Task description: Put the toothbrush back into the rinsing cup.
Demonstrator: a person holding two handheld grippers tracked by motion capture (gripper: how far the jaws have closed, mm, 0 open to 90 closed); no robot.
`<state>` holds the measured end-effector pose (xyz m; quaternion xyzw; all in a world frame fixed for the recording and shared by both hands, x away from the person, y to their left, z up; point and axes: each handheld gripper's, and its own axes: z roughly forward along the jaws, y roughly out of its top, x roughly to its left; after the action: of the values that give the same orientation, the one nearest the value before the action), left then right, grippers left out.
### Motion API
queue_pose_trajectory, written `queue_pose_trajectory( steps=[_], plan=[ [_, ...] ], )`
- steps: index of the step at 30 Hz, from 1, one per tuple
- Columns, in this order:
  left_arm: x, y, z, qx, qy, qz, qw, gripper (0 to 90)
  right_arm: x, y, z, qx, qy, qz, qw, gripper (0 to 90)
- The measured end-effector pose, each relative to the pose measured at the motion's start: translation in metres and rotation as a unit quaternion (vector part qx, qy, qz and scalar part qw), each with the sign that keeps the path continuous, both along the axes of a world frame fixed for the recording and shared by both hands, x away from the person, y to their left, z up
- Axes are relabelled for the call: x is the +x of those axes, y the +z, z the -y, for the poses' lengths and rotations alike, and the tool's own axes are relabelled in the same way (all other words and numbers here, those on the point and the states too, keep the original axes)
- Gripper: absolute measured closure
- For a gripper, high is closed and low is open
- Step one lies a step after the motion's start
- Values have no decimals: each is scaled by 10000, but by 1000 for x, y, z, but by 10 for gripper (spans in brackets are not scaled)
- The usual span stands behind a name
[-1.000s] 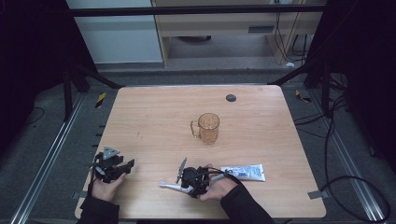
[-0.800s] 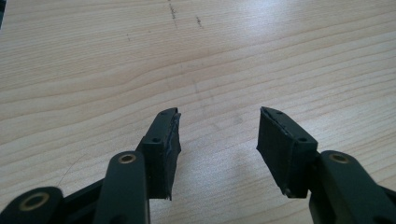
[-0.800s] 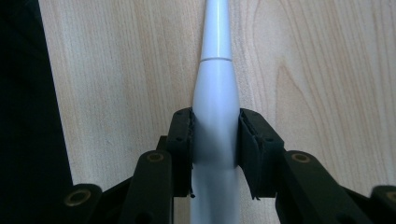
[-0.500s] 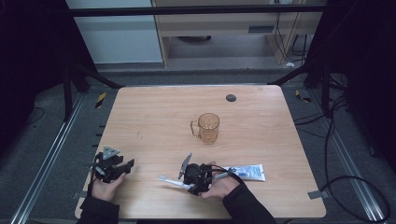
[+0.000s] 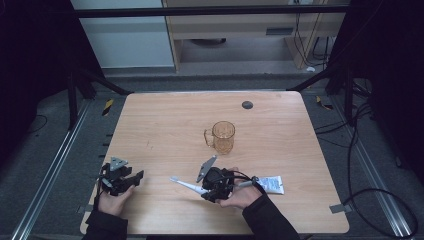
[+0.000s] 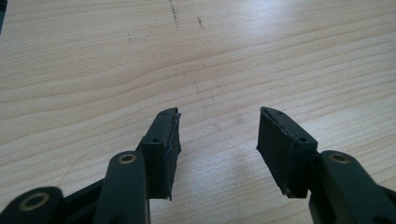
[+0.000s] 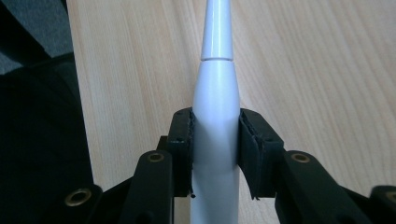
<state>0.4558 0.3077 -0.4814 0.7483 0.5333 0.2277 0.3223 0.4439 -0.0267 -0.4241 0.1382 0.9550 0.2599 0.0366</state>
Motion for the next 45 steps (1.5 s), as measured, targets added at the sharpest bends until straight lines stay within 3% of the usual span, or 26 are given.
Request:
queue_pose_trajectory(
  steps=[7, 13, 17, 22, 30, 34, 40, 45],
  plan=[
    [0, 0, 0, 5, 4, 0, 10000, 476, 3, 11, 7, 381, -166, 150, 9990, 670],
    [0, 0, 0, -2, 13, 1, 10000, 476, 6, 22, 11, 777, -380, 265, 9959, 670],
    [0, 0, 0, -3, 12, 4, 10000, 476, 10, 28, 15, 1102, -551, 427, 9915, 670],
    [0, 0, 0, -2, 11, 3, 10000, 476, 13, 36, 20, 1521, -882, 616, 9825, 670],
    [0, 0, 0, -1, 14, 5, 10000, 476, 19, 47, 32, 2110, -1342, 888, 9641, 670],
    [0, 0, -1, -1, 16, 4, 10000, 476, 21, 52, 37, 2389, -1594, 1095, 9516, 669],
    [0, 0, -1, 3, 20, 17, 10000, 476, 25, 60, 43, 2819, -1981, 1347, 9291, 669],
    [0, 0, -1, 7, 25, 32, 10000, 476, 29, 63, 47, 3006, -2233, 1504, 9150, 669]
  ],
)
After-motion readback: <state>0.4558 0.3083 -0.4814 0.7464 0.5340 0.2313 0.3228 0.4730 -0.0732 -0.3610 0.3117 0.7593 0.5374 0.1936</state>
